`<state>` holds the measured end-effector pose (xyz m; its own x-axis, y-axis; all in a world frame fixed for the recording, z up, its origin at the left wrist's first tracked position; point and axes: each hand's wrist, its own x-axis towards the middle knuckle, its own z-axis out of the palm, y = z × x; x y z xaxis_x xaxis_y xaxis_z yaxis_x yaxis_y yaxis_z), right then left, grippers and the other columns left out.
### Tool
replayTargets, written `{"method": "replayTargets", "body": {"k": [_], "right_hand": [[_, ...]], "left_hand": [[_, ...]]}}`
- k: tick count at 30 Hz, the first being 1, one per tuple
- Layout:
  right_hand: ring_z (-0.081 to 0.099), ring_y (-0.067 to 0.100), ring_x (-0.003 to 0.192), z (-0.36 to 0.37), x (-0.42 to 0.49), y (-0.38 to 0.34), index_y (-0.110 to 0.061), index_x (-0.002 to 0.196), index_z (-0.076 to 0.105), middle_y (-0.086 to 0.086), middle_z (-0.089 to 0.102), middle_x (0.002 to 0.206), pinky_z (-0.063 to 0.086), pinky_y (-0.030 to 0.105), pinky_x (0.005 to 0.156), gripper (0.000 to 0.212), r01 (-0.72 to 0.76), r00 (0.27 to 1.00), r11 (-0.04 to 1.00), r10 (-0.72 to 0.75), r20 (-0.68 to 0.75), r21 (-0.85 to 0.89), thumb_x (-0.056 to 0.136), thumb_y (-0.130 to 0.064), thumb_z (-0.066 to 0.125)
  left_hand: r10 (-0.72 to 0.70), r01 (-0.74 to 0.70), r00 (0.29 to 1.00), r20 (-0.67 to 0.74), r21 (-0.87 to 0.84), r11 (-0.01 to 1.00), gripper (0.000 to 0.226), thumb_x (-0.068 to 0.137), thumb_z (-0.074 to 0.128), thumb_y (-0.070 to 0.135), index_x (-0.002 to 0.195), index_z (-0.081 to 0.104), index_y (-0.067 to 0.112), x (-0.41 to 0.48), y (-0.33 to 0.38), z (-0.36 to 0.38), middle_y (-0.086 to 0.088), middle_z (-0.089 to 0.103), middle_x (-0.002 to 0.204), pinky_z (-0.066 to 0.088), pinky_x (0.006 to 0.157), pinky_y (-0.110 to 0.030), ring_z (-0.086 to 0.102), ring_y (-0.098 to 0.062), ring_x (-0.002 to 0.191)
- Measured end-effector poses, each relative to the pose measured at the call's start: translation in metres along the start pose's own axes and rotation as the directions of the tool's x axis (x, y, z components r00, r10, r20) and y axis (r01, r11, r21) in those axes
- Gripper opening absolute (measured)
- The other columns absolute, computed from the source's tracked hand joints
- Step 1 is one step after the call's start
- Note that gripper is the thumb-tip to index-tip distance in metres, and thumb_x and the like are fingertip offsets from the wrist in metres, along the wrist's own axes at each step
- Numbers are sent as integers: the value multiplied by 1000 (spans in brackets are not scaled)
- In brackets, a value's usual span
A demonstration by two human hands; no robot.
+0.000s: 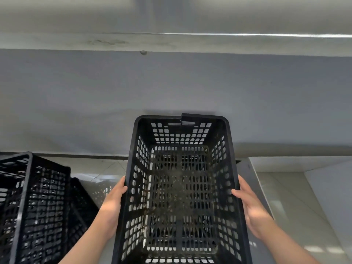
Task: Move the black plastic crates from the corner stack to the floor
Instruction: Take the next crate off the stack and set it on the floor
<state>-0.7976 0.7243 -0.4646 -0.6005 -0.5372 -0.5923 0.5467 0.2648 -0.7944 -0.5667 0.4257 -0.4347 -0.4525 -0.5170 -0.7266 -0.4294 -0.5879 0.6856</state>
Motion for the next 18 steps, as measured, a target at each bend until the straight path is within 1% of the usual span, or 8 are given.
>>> {"method": "replayTargets", "body": {"k": [1,3,4,6,8,10,13,18], "right_hand": [[61,21,136,0,4,3,-30,152,51,-6,64,147,45,55,114,52,-7,1000,1000,7,-3,9,101,-21,57],[52,20,145,-4,14,13,-38,155,46,-11,55,156,39,58,120,70,-18,1000,999,18,5,36,90,-38,71],[47,19,148,-7,19,19,-41,156,44,-14,50,160,35,58,122,79,-23,1000,999,23,9,39,84,-46,74],[41,17,152,-16,32,34,-46,156,41,-18,45,163,32,59,123,86,-25,1000,999,25,8,23,78,-53,76],[39,16,153,-19,41,42,-48,156,41,-19,44,163,31,59,124,88,-36,999,999,36,22,11,77,-56,77],[38,15,153,-18,47,47,-49,156,40,-20,44,163,30,58,124,83,-49,998,999,48,26,21,80,-55,73],[33,10,154,-17,50,53,-50,158,37,-25,39,164,25,56,127,85,-65,998,997,65,-1,39,79,-55,69],[30,7,155,-22,61,69,-51,158,35,-27,37,165,23,56,128,84,-54,998,999,54,-31,10,80,-58,68]], "left_hand": [[-6,6,1000,-5,2,1000,37,106,32,34,124,65,34,7,-4,0,-11,75,113,52,96,-58,72,-35,102],[-24,24,1000,-14,-1,1000,37,106,32,33,124,64,33,18,-11,1,-10,75,113,52,96,-58,72,-34,102],[-27,27,999,-18,3,1000,37,106,32,32,124,64,32,22,-14,2,-10,75,113,52,96,-58,72,-33,102],[-25,25,1000,-7,12,1000,38,107,30,31,126,63,32,31,-21,2,-8,75,115,52,96,-57,73,-31,103],[-34,34,999,-6,4,999,39,106,30,32,130,60,36,40,-29,0,-4,73,121,51,98,-56,71,-29,107],[-49,49,999,-8,-7,999,39,106,32,36,135,57,40,51,-38,-3,-2,69,128,49,100,-56,69,-27,112],[-55,55,998,0,0,998,39,106,31,36,135,56,40,58,-47,-4,1,71,125,51,98,-54,70,-24,110],[-53,53,999,6,75,996,37,106,30,36,131,58,40,68,-53,1,1,74,119,54,93,-51,72,-23,106]]}}
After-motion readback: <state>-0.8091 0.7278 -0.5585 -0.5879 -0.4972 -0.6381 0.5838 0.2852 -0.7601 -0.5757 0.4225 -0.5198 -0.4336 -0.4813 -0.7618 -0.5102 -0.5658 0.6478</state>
